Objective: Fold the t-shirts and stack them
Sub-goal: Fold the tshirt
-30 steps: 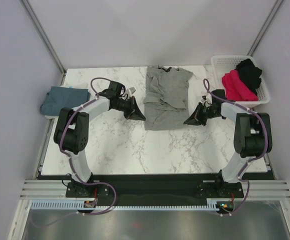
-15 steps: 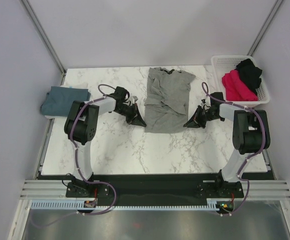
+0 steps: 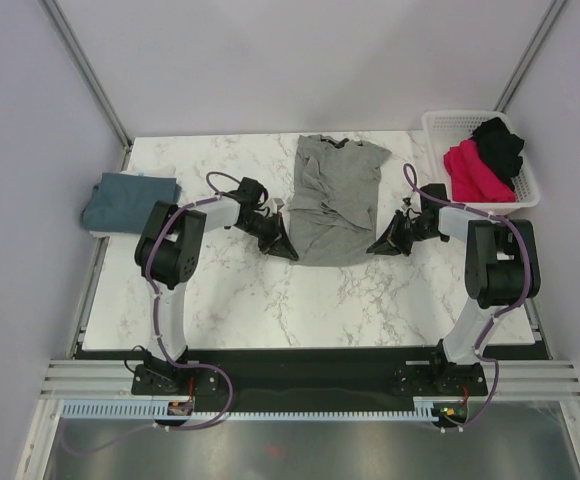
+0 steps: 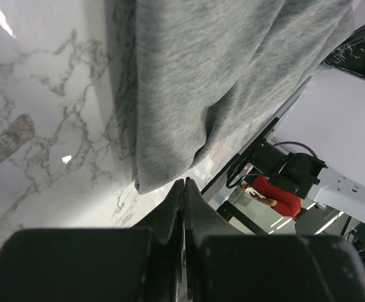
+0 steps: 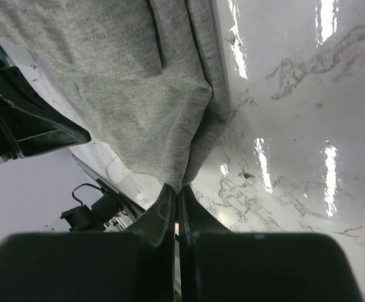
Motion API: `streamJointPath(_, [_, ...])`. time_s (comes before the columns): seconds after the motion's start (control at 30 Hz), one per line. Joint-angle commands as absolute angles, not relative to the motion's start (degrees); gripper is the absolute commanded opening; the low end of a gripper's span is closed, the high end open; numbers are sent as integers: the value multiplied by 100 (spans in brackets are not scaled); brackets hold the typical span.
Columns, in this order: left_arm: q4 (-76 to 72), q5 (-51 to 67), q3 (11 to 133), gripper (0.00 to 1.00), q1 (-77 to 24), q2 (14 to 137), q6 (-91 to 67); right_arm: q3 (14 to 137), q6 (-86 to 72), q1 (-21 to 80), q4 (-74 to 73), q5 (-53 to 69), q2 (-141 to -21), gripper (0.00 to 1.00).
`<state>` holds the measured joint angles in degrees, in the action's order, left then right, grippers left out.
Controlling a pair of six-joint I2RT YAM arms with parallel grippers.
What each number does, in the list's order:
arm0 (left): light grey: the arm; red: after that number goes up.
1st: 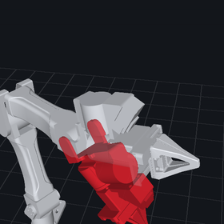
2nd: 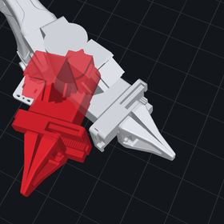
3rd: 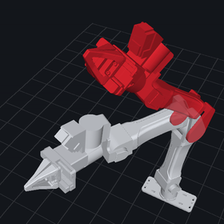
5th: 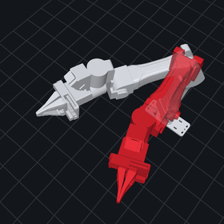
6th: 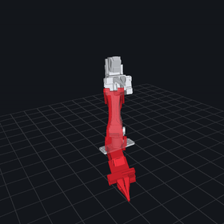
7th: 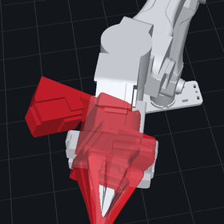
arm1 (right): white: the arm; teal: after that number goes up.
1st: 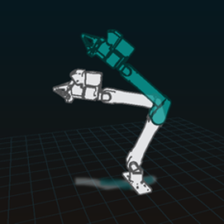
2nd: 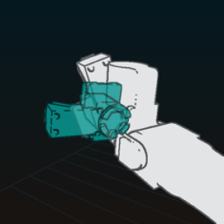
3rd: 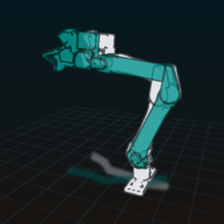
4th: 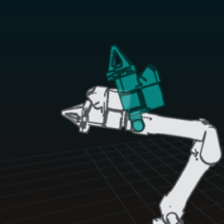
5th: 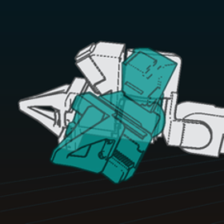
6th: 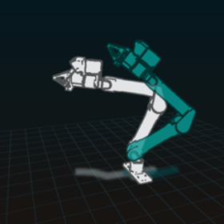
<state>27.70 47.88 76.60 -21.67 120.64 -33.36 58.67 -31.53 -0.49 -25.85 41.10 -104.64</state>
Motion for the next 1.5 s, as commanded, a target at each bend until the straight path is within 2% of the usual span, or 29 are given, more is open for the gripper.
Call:
streamJointPath(0.0, [2769,4781,7637,2,-2136,11760,-3190,6003,-3199,-26,-2452,4104,-10459,0])
streamJointPath(0.67, [2769,4781,7883,2,-2144,11602,-3190,6021,-3190,-35,-2382,4043,-10573,0])
streamJointPath(0.7, [2838,2867,7945,94,-2153,11558,-3147,6029,-3199,-35,-2338,4034,-10573,0])
streamJointPath(0.73, [3805,2622,8015,97,-2171,11488,-1398,6038,-3199,-26,-2329,4017,-10565,0])
streamJointPath(0.77, [3875,2097,8146,98,-2180,11392,-1310,6064,-3217,-35,-2329,3999,-10556,0])
streamJointPath(0.87, [3964,1496,8322,98,-2136,10786,-1143,6126,-3199,-35,-2338,4017,-10503,0])
streamJointPath(1.03, [3876,1380,8350,99,-2127,10030,-853,6091,-3226,-35,-2338,4034,-10433,0])
streamJointPath(1.23, [3885,1433,7612,99,-2118,10028,-853,6021,-3199,-35,-2338,4008,-10362,0])
streamJointPath(1.47, [3885,1433,7207,99,-2136,10782,-853,5950,-3155,-26,-2329,3946,-10336,0])
